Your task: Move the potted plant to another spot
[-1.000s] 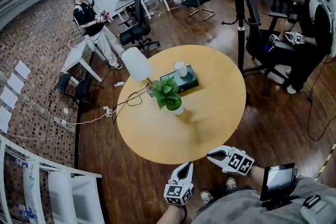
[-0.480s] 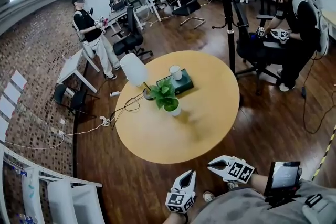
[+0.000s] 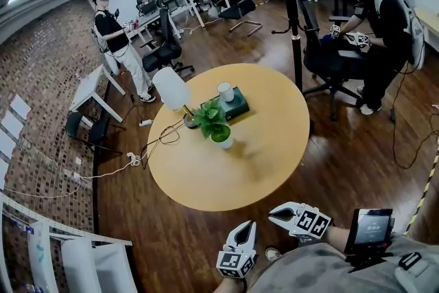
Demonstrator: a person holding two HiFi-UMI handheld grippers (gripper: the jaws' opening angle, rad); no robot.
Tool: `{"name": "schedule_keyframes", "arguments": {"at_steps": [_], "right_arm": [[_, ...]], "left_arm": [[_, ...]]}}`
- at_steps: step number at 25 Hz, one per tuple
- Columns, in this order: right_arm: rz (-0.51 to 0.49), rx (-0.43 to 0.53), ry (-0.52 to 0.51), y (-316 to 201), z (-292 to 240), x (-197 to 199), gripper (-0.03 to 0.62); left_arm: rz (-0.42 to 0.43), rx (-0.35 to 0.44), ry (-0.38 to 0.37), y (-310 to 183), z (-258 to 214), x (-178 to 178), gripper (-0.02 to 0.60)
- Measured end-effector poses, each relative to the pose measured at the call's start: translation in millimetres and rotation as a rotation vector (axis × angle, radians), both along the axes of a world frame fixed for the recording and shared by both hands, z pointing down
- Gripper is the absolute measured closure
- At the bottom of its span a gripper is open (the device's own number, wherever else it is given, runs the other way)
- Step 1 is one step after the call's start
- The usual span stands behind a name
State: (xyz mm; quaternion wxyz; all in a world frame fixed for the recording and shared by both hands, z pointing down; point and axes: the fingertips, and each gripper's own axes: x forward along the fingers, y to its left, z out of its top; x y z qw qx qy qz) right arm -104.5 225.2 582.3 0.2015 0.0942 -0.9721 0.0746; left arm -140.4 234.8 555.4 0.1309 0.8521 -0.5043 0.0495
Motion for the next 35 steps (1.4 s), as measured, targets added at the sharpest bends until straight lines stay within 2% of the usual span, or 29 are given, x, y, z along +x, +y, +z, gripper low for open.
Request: {"name": "schedule_keyframes", "arguments": {"at_steps": [35], "right_arm": [[-0.003, 0.036, 0.009, -18.0, -11.3, -7.1, 0.594]], "left_arm": [[-0.015, 0.009, 0.002, -17.0, -3.5, -13.4, 0.581]]}}
